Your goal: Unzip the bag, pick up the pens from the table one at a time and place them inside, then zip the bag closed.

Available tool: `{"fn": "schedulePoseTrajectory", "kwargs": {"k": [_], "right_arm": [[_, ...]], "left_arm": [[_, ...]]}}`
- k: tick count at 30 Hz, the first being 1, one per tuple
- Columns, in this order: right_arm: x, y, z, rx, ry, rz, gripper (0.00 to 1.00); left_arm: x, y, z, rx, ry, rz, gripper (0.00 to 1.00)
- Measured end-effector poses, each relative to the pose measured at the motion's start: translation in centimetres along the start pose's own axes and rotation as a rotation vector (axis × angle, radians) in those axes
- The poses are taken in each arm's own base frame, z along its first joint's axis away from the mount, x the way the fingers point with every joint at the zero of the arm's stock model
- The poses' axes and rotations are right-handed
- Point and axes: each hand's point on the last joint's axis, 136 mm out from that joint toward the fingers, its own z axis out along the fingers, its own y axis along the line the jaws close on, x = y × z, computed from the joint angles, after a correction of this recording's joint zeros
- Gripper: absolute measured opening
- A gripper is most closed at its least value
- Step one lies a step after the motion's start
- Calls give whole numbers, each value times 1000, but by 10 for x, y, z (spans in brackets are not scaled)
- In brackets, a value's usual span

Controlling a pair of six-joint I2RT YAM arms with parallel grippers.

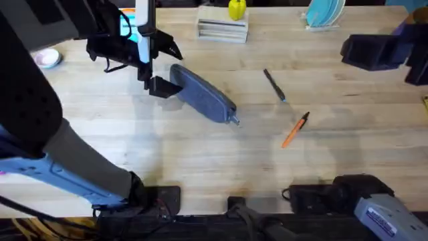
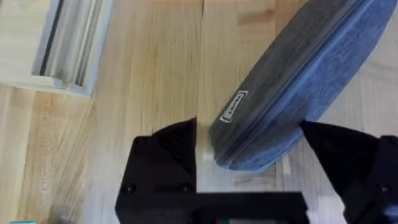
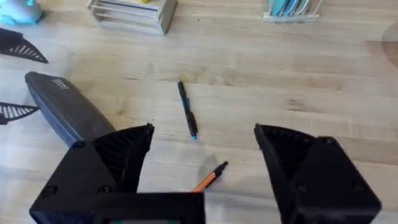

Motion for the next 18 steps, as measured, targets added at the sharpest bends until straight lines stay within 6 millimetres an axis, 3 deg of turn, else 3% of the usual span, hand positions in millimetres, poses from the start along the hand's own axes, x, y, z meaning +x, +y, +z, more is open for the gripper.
{"fn": "schedulePoseTrajectory", "kwargs": {"k": [13, 18], "right_arm": [[0, 0, 0, 0, 0, 0, 997], [1, 0, 0, 0, 2, 0, 997]], "left_arm": [[4, -1, 2, 7, 7, -7, 993], [4, -3, 2, 14, 10, -12, 690]]}}
